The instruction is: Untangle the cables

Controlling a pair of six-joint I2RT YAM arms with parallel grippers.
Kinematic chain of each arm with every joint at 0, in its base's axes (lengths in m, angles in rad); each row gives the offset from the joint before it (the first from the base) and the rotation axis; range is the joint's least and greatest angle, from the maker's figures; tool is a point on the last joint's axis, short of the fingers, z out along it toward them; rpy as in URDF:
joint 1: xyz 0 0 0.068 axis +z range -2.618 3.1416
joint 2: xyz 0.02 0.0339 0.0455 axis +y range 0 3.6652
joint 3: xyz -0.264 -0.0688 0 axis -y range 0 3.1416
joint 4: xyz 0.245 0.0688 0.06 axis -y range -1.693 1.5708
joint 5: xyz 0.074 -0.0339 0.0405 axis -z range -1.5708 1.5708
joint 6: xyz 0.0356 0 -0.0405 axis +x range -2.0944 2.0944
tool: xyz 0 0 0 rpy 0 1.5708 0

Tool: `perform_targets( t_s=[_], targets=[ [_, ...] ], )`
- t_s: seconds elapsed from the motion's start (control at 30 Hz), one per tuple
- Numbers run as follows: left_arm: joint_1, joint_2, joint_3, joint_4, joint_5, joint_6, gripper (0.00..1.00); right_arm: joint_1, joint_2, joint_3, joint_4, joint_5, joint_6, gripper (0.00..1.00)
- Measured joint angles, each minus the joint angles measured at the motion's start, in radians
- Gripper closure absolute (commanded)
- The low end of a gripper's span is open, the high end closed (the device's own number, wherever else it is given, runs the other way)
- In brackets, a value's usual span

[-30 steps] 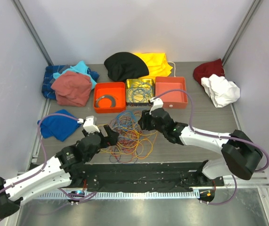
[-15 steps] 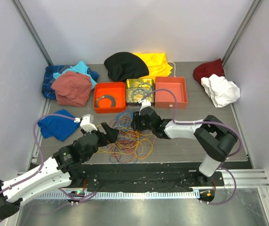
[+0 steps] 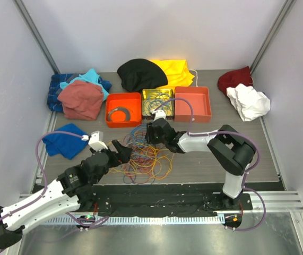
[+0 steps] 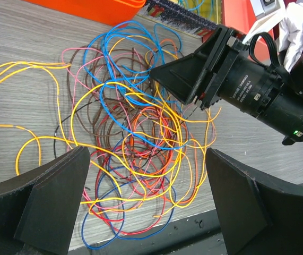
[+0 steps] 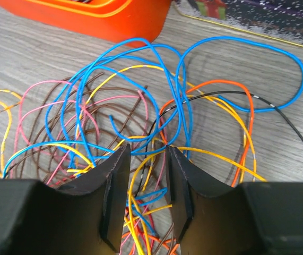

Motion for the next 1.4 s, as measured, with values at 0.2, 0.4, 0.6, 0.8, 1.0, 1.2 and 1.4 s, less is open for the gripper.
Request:
perform_targets(
  t_s=[0.2, 0.4, 0.6, 0.8, 1.0, 1.2, 1.4],
  targets=[
    [0.000, 0.000, -0.012, -0.005, 0.008, -0.001, 0.04, -0.001, 0.038, 0.025, -0.001, 0.021, 0.000, 0.62],
    [0.000, 0.000, -0.024, -0.005, 0.011, -0.003, 0.04, -0.010, 0.042, 0.027, -0.002, 0.037, -0.006, 0.87],
    [0.000, 0.016, -0.029, -0.006, 0.019, -0.004, 0.04, -0.014, 0.048, 0.033, -0.001, 0.051, -0.003, 0.99],
    [0.000, -0.009, -0.029, -0.007, 0.016, -0.002, 0.04, -0.014, -0.124, -0.084, -0.021, 0.080, -0.004, 0.85],
    [0.000, 0.009, -0.029, 0.005, 0.017, 0.000, 0.05, -0.015, -0.374, -0.135, -0.026, 0.145, -0.035, 0.55],
    [0.000, 0.088, -0.025, 0.028, 0.036, 0.004, 0.05, -0.016, -0.190, 0.005, -0.035, 0.155, -0.084, 0.55],
    [0.000, 0.028, -0.025, 0.006, 0.042, 0.003, 0.05, -0.016, 0.001, 0.118, -0.077, 0.141, -0.109, 0.55]
  ],
)
